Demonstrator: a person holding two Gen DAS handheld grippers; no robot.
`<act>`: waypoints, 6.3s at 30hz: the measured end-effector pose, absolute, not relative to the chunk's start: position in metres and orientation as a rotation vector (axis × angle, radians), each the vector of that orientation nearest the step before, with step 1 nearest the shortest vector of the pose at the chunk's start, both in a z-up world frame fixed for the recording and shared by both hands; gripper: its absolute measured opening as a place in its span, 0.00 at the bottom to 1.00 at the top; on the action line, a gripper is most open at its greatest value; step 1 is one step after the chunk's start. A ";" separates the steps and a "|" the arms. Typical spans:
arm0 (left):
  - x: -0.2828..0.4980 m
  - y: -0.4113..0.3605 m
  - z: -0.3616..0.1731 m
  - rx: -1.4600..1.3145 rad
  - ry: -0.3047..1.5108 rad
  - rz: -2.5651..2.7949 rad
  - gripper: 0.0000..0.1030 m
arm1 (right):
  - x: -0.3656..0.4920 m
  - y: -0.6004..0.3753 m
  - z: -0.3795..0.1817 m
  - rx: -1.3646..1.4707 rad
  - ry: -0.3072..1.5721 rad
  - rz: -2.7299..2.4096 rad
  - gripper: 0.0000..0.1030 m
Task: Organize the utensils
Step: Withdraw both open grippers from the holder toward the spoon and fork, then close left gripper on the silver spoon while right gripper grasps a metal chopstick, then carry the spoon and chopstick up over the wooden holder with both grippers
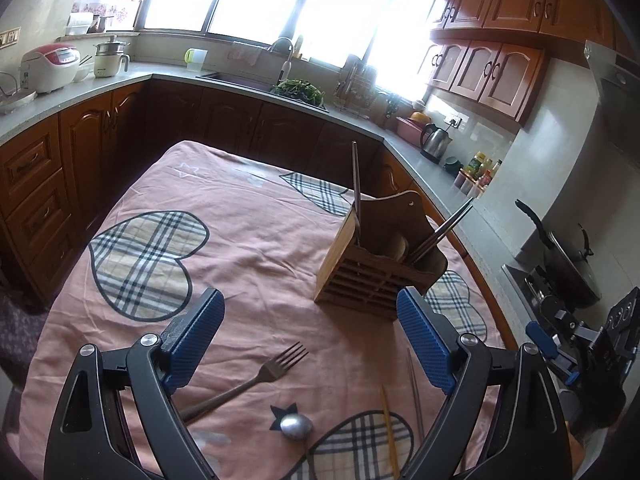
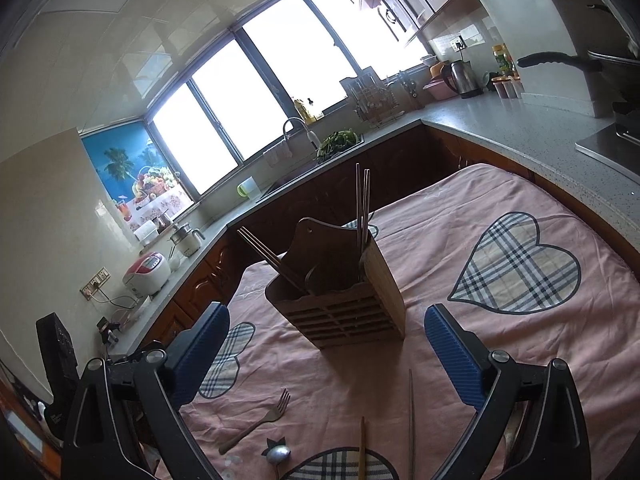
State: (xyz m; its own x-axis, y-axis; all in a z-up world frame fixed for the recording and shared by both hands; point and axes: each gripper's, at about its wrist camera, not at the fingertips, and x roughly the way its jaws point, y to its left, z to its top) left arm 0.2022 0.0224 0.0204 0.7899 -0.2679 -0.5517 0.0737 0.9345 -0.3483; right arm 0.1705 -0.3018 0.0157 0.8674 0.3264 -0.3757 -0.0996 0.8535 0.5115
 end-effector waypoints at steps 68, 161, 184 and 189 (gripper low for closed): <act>0.179 -0.041 -0.129 -0.175 1.015 -0.285 0.11 | 0.192 -0.279 -0.105 0.222 0.806 0.164 0.67; 0.161 -0.027 0.008 -0.113 0.641 -0.307 0.02 | 0.129 -0.304 0.033 0.361 0.413 0.194 0.04; 0.221 -0.011 0.041 -0.174 0.601 -0.319 0.02 | 0.168 -0.308 0.058 0.379 0.371 0.189 0.04; 0.236 -0.011 0.058 -0.173 0.556 -0.313 0.02 | 0.180 -0.308 0.074 0.370 0.334 0.186 0.04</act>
